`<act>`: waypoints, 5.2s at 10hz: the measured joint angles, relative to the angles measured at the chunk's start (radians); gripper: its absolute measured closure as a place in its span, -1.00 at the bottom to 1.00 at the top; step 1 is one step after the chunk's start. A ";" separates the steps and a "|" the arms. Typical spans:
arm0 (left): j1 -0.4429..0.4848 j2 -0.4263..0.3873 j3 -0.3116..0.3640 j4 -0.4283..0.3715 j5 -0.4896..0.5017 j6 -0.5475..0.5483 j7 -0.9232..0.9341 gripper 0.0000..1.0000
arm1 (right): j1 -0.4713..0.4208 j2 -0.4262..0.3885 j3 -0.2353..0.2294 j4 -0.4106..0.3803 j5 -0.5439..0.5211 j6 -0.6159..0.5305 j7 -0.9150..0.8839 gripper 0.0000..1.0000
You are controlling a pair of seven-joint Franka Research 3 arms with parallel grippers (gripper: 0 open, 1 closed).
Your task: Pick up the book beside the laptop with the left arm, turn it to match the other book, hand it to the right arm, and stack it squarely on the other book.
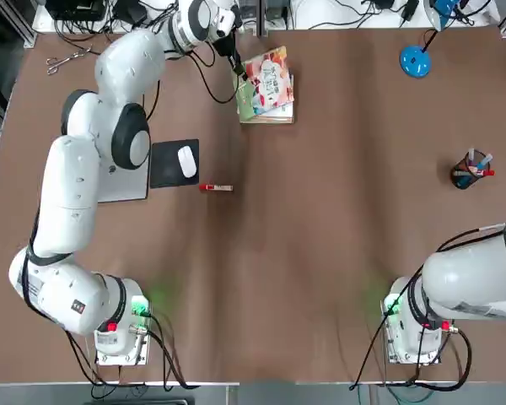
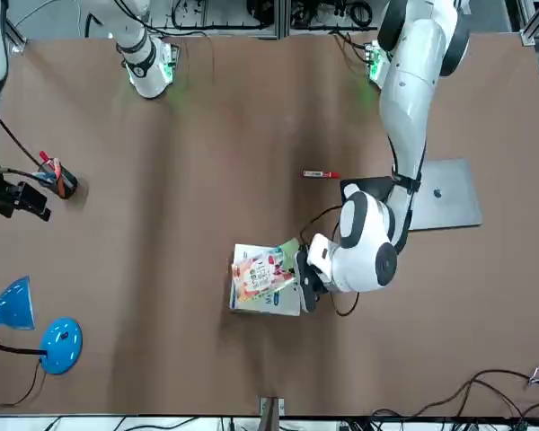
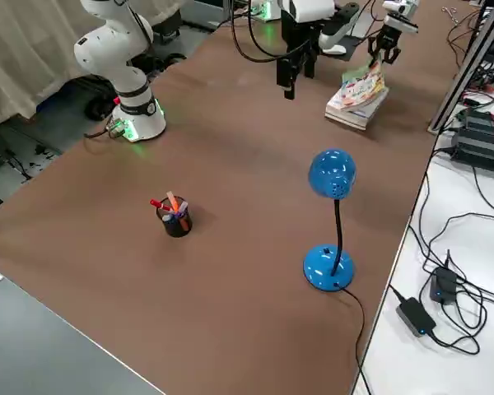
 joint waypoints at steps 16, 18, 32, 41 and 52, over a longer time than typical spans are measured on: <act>0.064 -0.321 0.091 0.025 0.376 -0.543 -0.789 -1.00 | 0.150 0.078 0.016 -0.002 0.006 0.086 0.241 0.26; 0.056 -0.417 0.090 0.023 0.540 -0.620 -0.995 -1.00 | 0.207 0.114 0.018 -0.004 0.010 0.134 0.320 0.71; 0.468 -0.873 -0.152 -0.458 0.621 -0.507 -1.164 -1.00 | 0.748 0.542 0.013 -0.006 0.045 0.771 1.403 0.96; 0.427 -0.879 -0.089 -0.477 0.625 -0.488 -1.162 -1.00 | 0.846 0.691 -0.010 0.039 0.045 0.965 1.528 0.94; 0.438 -0.879 -0.086 -0.477 0.628 -0.493 -1.162 -1.00 | 0.835 0.775 -0.026 0.169 0.049 0.990 1.660 0.94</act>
